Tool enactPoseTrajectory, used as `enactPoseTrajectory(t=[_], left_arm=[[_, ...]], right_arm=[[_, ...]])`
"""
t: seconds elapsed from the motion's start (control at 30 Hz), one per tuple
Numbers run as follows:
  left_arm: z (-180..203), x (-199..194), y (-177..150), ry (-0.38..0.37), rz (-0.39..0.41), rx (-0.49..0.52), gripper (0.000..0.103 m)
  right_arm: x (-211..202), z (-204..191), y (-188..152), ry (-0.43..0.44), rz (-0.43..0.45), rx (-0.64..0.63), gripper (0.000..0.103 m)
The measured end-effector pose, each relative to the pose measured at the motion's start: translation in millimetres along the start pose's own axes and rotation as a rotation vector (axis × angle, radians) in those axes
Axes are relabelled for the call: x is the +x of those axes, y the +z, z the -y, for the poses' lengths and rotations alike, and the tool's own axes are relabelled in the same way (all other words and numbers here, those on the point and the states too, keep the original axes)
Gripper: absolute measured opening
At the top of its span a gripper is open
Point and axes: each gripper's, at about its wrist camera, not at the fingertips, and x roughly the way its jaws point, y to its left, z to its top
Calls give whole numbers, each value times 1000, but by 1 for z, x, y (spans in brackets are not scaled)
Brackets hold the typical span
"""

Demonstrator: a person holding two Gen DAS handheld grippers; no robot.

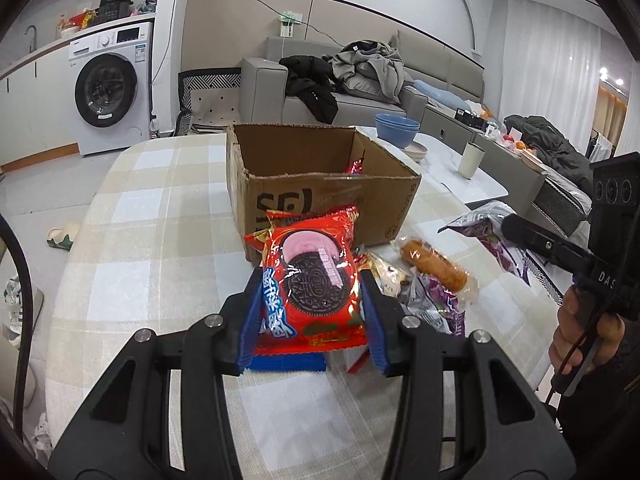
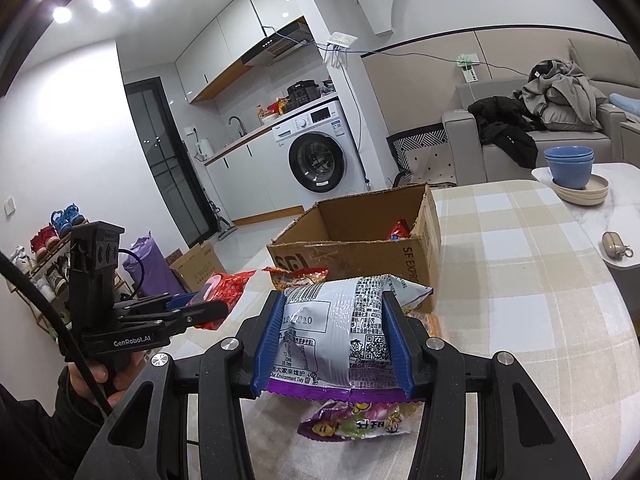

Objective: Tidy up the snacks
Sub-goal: 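Carry the Oreo pack and white bag into the box and open both tools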

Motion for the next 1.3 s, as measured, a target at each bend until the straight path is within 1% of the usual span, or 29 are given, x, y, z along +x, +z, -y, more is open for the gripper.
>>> enactPoseTrajectory(t=[0.3, 0.67, 0.83, 0.93, 1.3], left_arm=[[0, 17, 30, -7, 27, -1, 41], [1, 42, 68, 9, 48, 9, 41], [-1, 54, 83, 11, 47, 7, 41], [-1, 54, 83, 13, 45, 7, 41], [-16, 90, 112, 31, 15, -8, 41]], right_arm=[[12, 0, 20, 9, 18, -12, 48], [34, 3, 45, 13, 19, -17, 48], [47, 4, 57, 16, 20, -25, 48], [56, 6, 62, 15, 15, -19, 48], [88, 17, 74, 7, -16, -1, 48]])
